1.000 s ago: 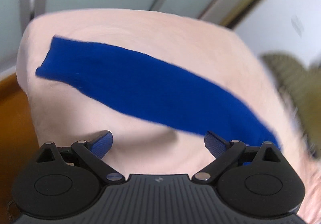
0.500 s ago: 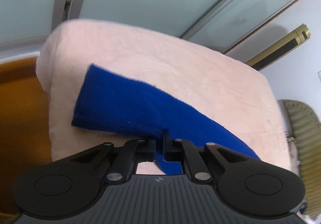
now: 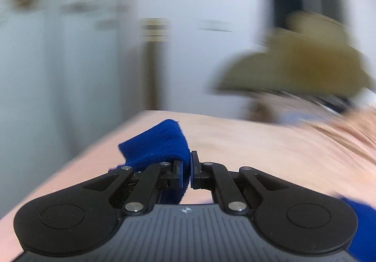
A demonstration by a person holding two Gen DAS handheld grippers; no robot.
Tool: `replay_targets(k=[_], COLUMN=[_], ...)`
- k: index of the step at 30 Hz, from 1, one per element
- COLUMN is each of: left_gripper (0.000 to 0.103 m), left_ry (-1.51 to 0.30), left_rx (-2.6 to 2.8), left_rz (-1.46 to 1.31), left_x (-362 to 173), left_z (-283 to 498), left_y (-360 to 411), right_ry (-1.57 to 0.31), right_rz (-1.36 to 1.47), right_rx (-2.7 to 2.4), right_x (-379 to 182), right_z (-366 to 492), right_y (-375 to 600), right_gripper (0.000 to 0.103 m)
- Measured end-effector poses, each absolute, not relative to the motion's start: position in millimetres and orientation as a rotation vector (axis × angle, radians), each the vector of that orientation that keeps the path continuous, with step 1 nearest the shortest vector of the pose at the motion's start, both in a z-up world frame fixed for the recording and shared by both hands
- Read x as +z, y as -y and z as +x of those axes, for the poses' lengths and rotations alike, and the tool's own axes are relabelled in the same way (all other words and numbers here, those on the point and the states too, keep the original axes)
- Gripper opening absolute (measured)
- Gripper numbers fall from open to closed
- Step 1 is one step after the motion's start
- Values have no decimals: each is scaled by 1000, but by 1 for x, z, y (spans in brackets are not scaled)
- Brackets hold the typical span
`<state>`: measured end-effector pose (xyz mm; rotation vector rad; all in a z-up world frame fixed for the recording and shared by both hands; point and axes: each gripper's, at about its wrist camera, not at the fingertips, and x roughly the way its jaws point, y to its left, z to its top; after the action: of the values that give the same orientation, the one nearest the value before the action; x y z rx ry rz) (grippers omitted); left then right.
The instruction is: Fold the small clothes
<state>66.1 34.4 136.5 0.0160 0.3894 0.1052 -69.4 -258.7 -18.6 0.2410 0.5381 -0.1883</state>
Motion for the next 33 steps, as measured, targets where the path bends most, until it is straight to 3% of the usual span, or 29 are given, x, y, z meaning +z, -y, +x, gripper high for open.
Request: replay_targets(k=[6,12,13,14,16,20,26,31,33], left_gripper=[10,14,26,49,82,82,82,82,82], left_ry=[-736,-773,-762,-750,-703,-608,-660,-721,-725], left_rx=[-428,-539,-536,-524,-456,-267,-73,-10,-32], left_rz=[222,358,360,355,322,321,269,277,267], left_x=[55,18,23,24,28,37,33,22,21], left_z=[71,30,32,31,23,28,53,73,71], left_y=[89,88,78,72,42,11,-22,-29,-33], right_ry=[-439,-376,-379,-382,-406,-511,-568,-638,-596], right_rz=[320,399,404,409,406,267,-44,-192,-113], right_rx=[-257,-355,-347,-326,-251,-91,12,-222,-325], right_x=[-13,5,9,14,23,32,25,1,2], right_z=[-89,-105,-102,-96,-77,-15,69,109,91], right_y=[272,304,309,310,310,275,187,167,189], right_gripper=[103,102,102,100,100,98,99,97,98])
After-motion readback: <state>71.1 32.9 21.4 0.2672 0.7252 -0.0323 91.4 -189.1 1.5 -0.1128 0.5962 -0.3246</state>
